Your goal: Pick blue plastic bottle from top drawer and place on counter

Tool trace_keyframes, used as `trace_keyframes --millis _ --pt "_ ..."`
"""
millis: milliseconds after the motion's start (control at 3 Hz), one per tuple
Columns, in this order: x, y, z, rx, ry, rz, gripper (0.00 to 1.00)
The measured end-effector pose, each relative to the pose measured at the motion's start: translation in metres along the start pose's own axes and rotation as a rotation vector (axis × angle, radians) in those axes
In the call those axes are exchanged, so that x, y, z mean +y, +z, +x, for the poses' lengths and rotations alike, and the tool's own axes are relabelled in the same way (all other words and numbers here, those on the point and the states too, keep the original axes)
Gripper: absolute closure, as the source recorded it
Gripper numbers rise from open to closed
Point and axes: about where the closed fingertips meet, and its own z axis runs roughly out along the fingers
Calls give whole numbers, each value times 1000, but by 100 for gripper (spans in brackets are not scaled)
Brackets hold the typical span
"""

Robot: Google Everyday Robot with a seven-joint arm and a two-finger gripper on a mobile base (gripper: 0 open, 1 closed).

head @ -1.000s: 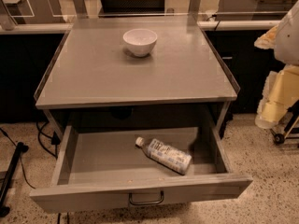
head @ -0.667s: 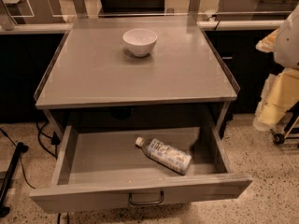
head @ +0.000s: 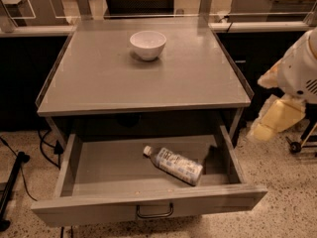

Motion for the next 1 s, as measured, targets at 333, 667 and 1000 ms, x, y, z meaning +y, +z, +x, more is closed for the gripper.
trace_keyframes --millis 333,667,1000 --pt "14 24 -5 -59 6 -10 27" --pt "16 29 -7 -73 8 -8 3" --pt "19 37 2 -51 43 14 2"
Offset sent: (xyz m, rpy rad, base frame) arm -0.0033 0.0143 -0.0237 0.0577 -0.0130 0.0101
